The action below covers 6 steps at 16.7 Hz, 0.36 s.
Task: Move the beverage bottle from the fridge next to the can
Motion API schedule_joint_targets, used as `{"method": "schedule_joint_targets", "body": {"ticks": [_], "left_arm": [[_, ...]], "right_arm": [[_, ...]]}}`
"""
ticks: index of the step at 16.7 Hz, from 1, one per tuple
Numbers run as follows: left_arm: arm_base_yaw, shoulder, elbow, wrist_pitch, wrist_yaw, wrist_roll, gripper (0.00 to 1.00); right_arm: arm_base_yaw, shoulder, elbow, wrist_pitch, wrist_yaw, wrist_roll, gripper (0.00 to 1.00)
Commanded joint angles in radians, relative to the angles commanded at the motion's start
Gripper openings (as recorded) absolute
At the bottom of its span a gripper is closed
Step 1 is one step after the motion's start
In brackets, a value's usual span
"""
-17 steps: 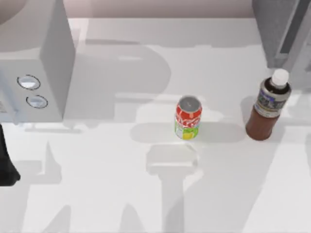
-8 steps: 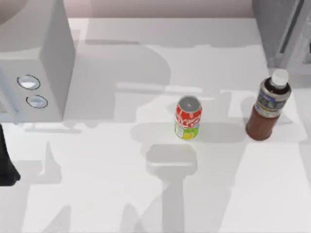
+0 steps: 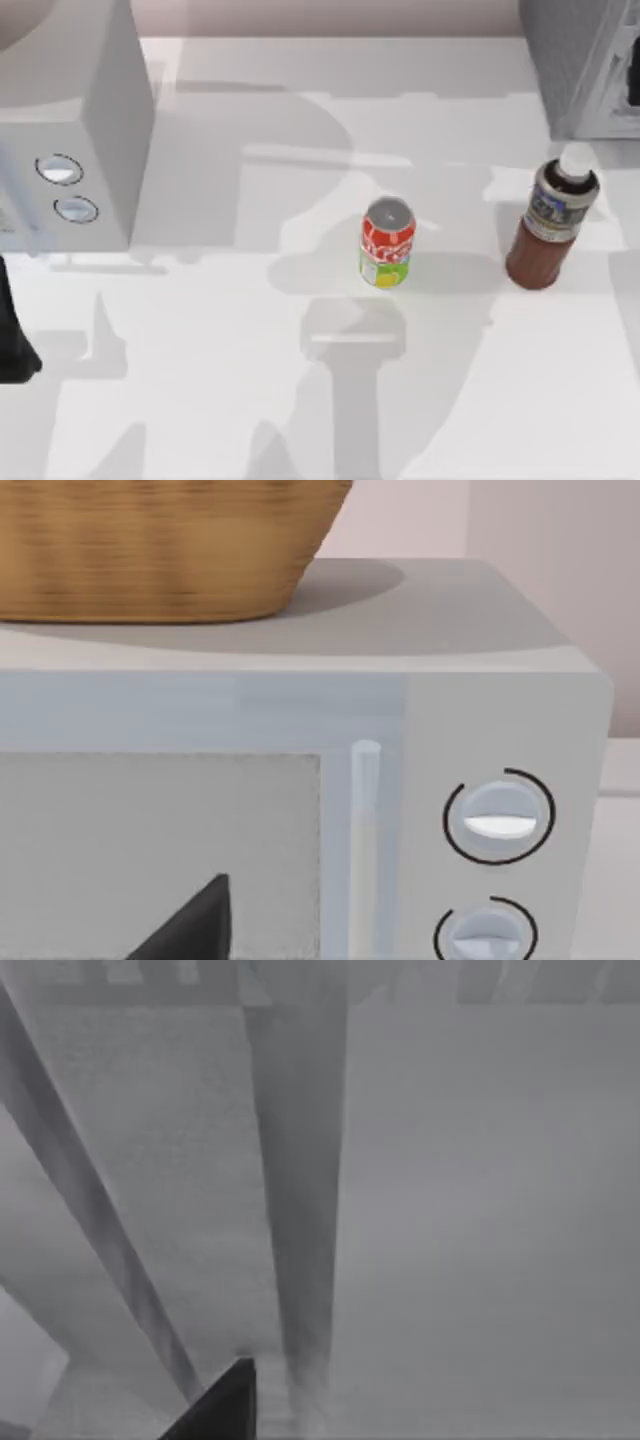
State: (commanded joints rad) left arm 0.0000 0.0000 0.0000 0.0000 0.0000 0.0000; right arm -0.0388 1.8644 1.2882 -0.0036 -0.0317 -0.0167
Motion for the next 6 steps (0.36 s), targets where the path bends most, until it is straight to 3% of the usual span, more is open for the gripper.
{"method": "schedule_joint_targets", "body": {"ticks": [6], "left_arm": [[0.000,0.000,0.000,0.000,0.000,0.000,1.00]], "right_arm": [[0.000,0.120,0.157,-0.035,0.005,0.001,1.00]]}}
